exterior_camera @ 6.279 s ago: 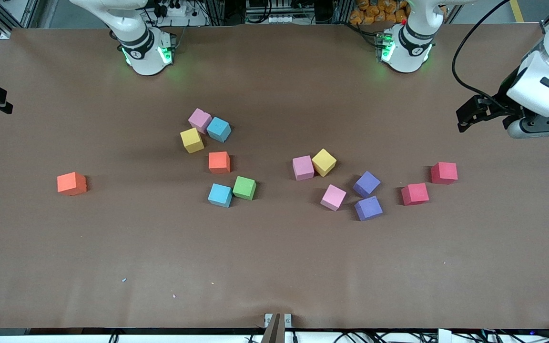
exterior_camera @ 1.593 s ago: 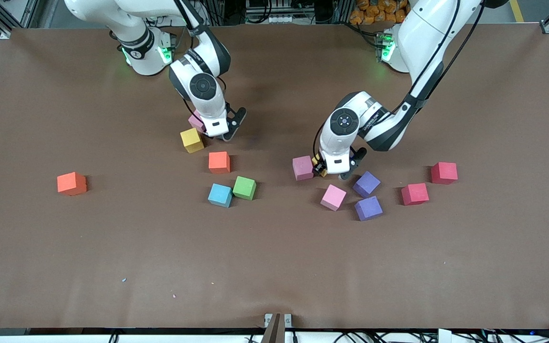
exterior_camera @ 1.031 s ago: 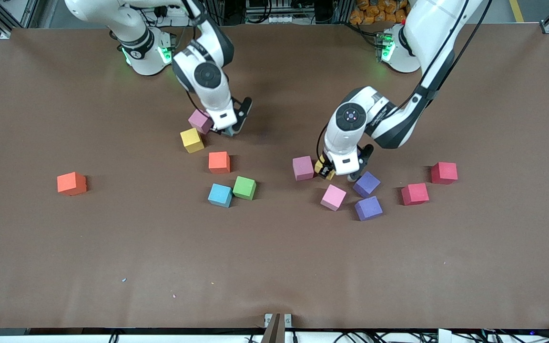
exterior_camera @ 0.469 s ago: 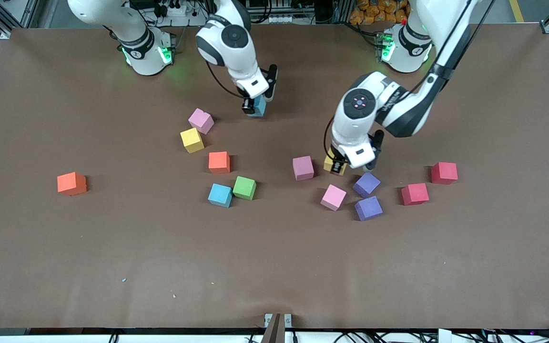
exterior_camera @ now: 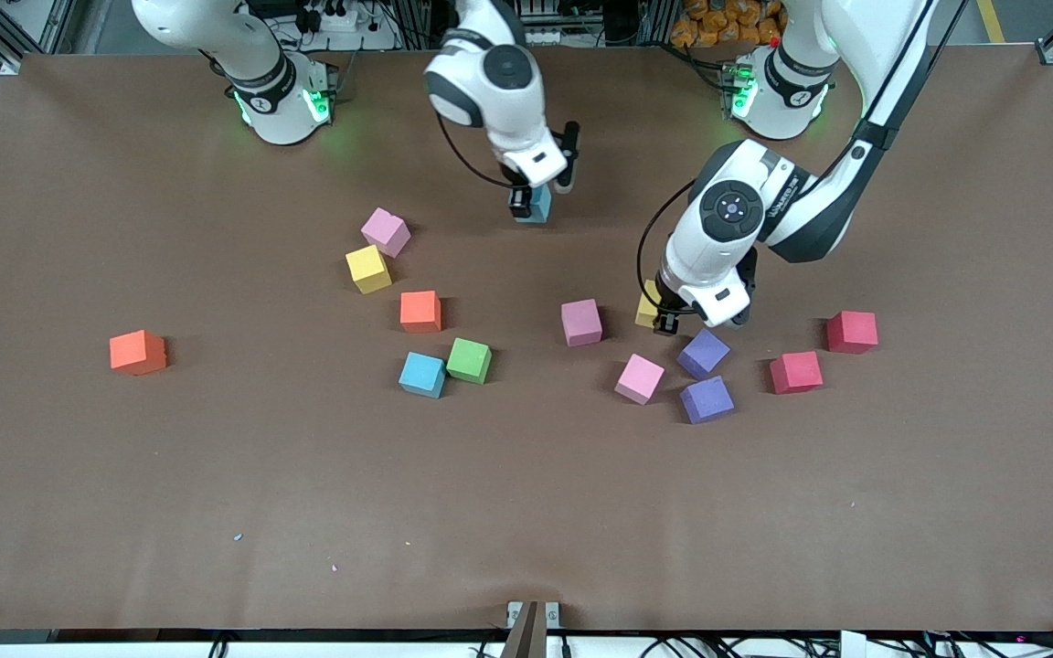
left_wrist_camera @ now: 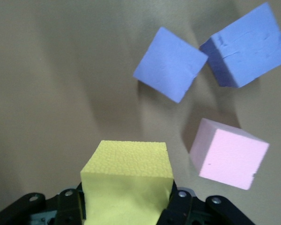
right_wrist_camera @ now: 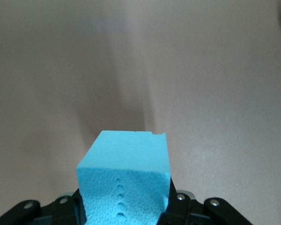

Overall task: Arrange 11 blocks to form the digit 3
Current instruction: 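Carry the cyan block to mid-table and set it down with the right gripper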

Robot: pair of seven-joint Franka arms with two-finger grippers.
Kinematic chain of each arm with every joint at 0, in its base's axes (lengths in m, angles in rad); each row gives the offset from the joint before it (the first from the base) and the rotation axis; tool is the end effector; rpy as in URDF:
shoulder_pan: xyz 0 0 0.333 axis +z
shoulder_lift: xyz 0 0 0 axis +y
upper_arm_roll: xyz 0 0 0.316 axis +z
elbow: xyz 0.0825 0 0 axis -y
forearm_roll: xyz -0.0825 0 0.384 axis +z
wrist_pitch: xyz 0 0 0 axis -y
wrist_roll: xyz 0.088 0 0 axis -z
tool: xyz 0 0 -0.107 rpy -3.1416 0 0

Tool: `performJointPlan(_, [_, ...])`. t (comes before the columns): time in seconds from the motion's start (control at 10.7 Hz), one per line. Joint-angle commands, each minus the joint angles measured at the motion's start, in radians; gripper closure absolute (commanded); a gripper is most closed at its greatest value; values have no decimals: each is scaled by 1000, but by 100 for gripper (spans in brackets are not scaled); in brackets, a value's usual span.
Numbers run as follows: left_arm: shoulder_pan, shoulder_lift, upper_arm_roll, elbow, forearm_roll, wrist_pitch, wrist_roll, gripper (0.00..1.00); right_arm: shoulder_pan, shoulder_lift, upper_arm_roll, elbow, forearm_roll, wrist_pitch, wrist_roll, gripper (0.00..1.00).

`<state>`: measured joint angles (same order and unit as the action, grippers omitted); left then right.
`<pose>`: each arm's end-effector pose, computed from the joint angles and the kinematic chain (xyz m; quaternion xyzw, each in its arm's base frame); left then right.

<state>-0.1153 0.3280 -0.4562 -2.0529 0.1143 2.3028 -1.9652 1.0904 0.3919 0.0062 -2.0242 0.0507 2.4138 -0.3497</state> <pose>0.4971 -0.3094 0.2894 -0.7853 -0.6180 0.0344 0.0103 0.2744 0.5350 0.2538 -0.7622 -0.6471 0.0077 0.0164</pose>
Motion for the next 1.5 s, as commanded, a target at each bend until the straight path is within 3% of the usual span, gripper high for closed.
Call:
performJointPlan(0.0, [13,-41,-25,-59,-28,23,-11,100,14,131,-11,177,-66,-67,72,100])
performJointPlan(0.19, [13,-41,-26,-64,-28,23,-11,100,2,182,-8,232,-142,-81,52,100])
performJointPlan(0.66, [14,-41,-26,-64,-30,23,-12,100,-38,237,-8,312,-124,-182,9,100])
performJointPlan(1.31, [14,-41,-26,-64,-30,23,-11,100,-27,275,-8,341,-140,-182,-23,100])
performJointPlan(1.41, [14,-40,-26,-66,-30,23,-8,100,-27,275,-8,341,-135,-180,-23,91])
